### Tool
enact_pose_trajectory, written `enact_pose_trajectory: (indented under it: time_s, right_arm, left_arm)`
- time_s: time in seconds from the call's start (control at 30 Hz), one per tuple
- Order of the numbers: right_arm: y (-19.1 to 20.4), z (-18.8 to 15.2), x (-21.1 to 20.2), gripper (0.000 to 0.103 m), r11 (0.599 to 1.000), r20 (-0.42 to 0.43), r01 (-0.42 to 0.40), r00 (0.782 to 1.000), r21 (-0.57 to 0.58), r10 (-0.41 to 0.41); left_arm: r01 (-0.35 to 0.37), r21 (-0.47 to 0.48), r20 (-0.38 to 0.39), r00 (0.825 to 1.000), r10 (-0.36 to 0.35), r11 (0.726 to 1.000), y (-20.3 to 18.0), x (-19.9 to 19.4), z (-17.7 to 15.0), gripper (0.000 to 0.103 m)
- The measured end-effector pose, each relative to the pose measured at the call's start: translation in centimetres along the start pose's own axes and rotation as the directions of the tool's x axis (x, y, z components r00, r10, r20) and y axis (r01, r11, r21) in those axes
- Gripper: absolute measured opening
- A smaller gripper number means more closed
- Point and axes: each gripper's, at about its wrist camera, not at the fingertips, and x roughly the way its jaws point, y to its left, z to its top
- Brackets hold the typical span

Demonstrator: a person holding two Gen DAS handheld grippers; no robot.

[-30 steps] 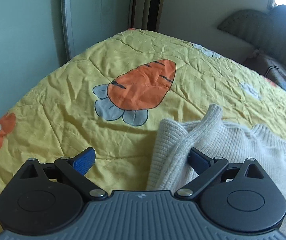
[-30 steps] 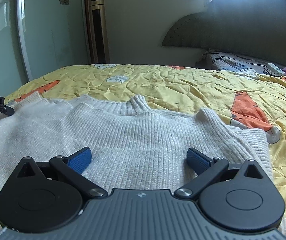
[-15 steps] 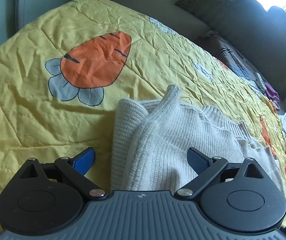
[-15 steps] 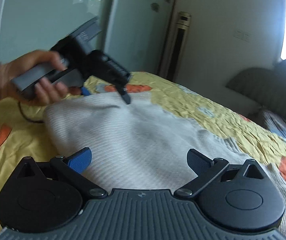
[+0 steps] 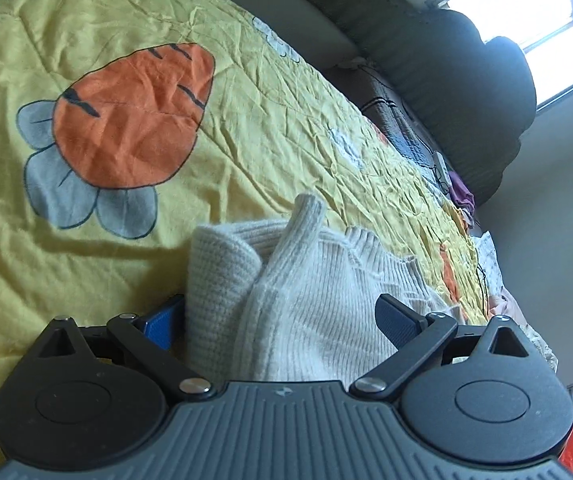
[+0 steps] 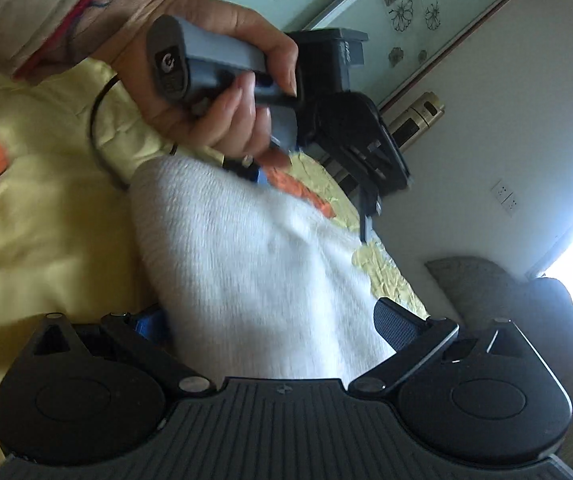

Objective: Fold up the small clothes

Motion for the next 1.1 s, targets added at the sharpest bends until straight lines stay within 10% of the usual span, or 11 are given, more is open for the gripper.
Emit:
enact_pose_trajectory:
  time_s: [0.1, 0.2, 0.33, 0.87, 1.1]
  right_arm:
    - [0.1, 0.9, 1.6, 0.090, 1.000, -0.007, -0.007, 1.000, 0.023, 0.007]
    - [0.4, 1.4, 2.2, 0.060, 0.998, -0.008, -0.045, 0.999, 0.032, 0.046]
    - [1.3, 1.3, 1.6, 0.033, 0.996, 0.004, -0.088, 0.996, 0.015, 0.088]
    - [-6.4, -2.4, -3.9, 0.023, 0.967, 0.147, -0.131, 0.984, 0.218, 0.101]
    - [-12.2, -5.7, -6.0, 0.021, 0.854, 0.191, -0.202, 0.974, 0.479, 0.123]
  left_arm:
    - [-0.037, 0.052, 0.007, 0.999, 0.036, 0.998, -0.9, 0.7, 0.2, 0.094]
    - [-0.135, 0.107, 0.018, 0.991, 0.134, 0.985, -1.7, 1.0, 0.2, 0.050]
    - [-0.150, 0.047, 0.014, 0.989, 0.150, 0.988, -1.1, 0.7, 0.3, 0.028]
    - [-0.209, -0.071, 0.151, 0.964, 0.218, 0.975, -9.1, -3.1, -1.3, 0.025]
    - [-0.213, -0.099, 0.182, 0.956, 0.228, 0.972, -13.6, -3.5, -1.7, 0.025]
